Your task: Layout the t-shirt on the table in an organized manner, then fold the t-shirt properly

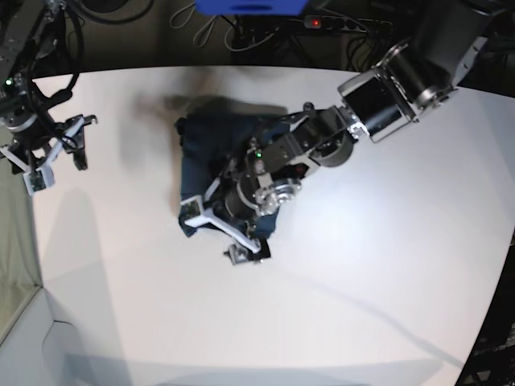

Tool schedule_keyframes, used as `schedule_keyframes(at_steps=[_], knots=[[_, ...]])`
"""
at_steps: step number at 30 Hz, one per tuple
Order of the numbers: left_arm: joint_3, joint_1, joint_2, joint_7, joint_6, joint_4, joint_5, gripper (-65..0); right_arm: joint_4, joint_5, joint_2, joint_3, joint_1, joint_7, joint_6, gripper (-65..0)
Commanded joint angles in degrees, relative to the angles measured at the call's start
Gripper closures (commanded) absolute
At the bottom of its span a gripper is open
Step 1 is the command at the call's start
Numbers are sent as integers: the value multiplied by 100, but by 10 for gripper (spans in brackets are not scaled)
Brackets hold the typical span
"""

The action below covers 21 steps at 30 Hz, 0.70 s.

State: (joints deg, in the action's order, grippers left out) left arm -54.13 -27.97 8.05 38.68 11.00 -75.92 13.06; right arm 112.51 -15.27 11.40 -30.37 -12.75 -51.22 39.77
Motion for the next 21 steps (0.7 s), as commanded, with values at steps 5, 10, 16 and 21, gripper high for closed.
schedule_keyframes(at_steps=[5,10,16,21], knots=[[661,-135,-45,-65,-59,-729,615,-637,103,-51,78,-27,40,124,23,-394],[1786,278,-45,-30,-59,-1502,773,-636,112,-60,69,-27,40,142,23,-393],[4081,1394,-45,-30,-59,-2522,756,-606,121,-60,-371,-27,260,116,23,-391],[5681,2432,-45,-30,-50,-3076,738,-312,112,-51,-1206,0,656,98,23,-390]])
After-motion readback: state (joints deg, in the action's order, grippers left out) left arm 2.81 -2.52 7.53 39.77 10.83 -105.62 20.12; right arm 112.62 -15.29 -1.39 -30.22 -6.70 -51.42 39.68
